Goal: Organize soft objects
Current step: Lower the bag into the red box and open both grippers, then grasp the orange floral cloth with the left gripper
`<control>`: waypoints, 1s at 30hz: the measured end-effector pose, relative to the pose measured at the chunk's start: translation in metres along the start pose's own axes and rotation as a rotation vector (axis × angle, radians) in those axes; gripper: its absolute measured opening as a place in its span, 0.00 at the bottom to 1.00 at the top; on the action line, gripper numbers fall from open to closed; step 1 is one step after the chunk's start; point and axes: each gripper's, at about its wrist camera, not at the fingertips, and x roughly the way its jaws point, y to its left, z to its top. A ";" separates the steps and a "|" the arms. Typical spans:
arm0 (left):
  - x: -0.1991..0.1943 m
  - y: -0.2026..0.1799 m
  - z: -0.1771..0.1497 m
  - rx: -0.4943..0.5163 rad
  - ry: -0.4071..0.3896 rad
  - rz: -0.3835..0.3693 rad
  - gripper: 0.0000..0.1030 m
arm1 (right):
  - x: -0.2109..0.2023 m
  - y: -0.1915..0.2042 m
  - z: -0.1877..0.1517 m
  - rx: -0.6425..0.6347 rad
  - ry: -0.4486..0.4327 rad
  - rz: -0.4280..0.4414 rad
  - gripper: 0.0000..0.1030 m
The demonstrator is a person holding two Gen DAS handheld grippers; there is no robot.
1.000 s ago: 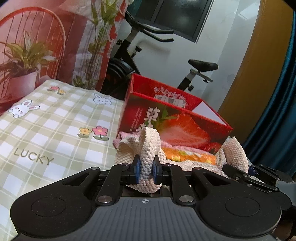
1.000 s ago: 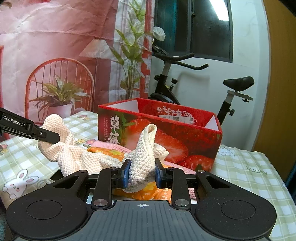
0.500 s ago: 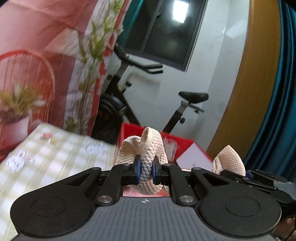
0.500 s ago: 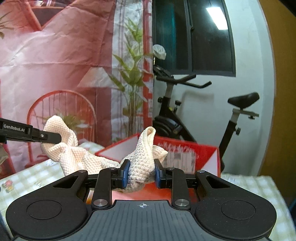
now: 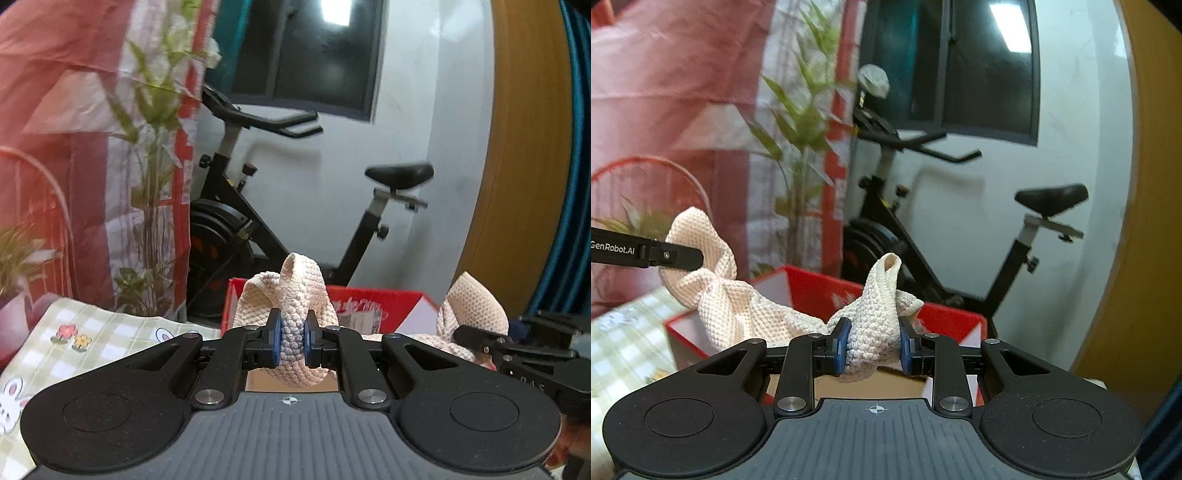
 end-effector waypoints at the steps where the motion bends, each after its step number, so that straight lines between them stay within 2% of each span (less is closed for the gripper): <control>1: 0.006 0.001 -0.001 0.011 0.014 0.001 0.12 | 0.005 -0.001 -0.003 -0.005 0.010 -0.008 0.24; 4: 0.023 -0.004 -0.005 0.027 0.058 -0.004 0.12 | 0.017 -0.001 -0.013 -0.014 0.036 -0.034 0.24; 8: 0.037 -0.001 -0.015 0.020 0.133 -0.020 0.12 | 0.028 -0.006 -0.027 0.046 0.083 -0.030 0.24; 12: 0.040 0.001 -0.022 0.054 0.169 -0.011 0.13 | 0.030 -0.009 -0.038 0.071 0.111 -0.031 0.25; 14: 0.040 0.003 -0.022 0.057 0.170 -0.023 0.15 | 0.028 -0.010 -0.040 0.078 0.104 -0.040 0.30; 15: 0.037 0.005 -0.022 0.055 0.168 -0.039 0.20 | 0.026 -0.011 -0.041 0.080 0.098 -0.039 0.31; 18: 0.030 0.004 -0.019 0.063 0.157 -0.048 0.46 | 0.020 -0.011 -0.041 0.078 0.094 -0.041 0.42; 19: 0.028 0.002 -0.018 0.067 0.147 -0.049 0.48 | 0.016 -0.010 -0.041 0.076 0.088 -0.042 0.43; 25: 0.006 -0.003 -0.016 0.087 0.138 -0.072 0.49 | -0.013 -0.002 -0.037 0.105 0.056 -0.007 0.43; 30: -0.016 -0.005 -0.023 0.071 0.160 -0.092 0.48 | -0.044 0.010 -0.043 0.151 0.033 0.030 0.43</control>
